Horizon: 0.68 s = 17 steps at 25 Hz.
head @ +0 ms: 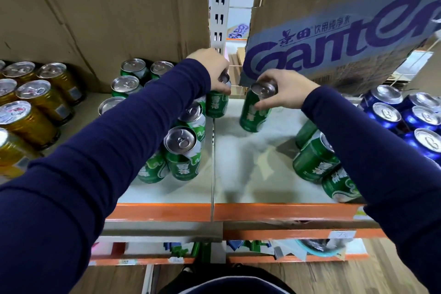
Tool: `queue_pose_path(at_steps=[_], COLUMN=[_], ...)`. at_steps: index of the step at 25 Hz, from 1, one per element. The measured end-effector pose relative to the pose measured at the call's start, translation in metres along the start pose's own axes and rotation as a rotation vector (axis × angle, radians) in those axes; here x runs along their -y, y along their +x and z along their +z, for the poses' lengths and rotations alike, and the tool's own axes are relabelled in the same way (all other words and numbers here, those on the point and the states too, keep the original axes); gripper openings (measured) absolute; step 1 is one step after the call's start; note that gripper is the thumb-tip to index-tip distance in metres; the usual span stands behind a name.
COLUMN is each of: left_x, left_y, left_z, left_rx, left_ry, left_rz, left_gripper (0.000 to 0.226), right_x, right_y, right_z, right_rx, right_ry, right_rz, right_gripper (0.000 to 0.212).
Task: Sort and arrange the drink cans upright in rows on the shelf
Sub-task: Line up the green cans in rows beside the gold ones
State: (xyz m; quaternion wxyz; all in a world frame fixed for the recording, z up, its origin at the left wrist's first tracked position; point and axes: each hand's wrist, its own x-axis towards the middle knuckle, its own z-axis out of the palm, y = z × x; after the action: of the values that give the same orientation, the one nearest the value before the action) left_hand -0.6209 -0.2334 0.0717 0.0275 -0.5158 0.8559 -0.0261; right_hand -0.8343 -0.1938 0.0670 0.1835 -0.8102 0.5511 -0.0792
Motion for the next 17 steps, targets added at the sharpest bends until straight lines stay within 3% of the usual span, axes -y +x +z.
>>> queue_pose_path(at_steps=[6, 13, 17], left_x=[-0.003, -0.022, -0.025], left_y=[-0.005, 0.013, 0.025], left_z=[-0.005, -0.011, -0.005], left_rx=[0.061, 0.012, 0.022], left_ry=[0.082, 0.035, 0.157], left_rz=[0.027, 0.106, 0.101], left_gripper=[0.055, 0.050, 0.050], right_x=[0.018, 0.008, -0.001], right_y=[-0.002, -0.012, -0.016], right_z=[0.010, 0.003, 0.000], right_rx=[0.006, -0.011, -0.034], right_ry=[0.027, -0.041, -0.020], right_rz=[-0.017, 0.010, 0.016], right_gripper=[0.067, 0.060, 0.063])
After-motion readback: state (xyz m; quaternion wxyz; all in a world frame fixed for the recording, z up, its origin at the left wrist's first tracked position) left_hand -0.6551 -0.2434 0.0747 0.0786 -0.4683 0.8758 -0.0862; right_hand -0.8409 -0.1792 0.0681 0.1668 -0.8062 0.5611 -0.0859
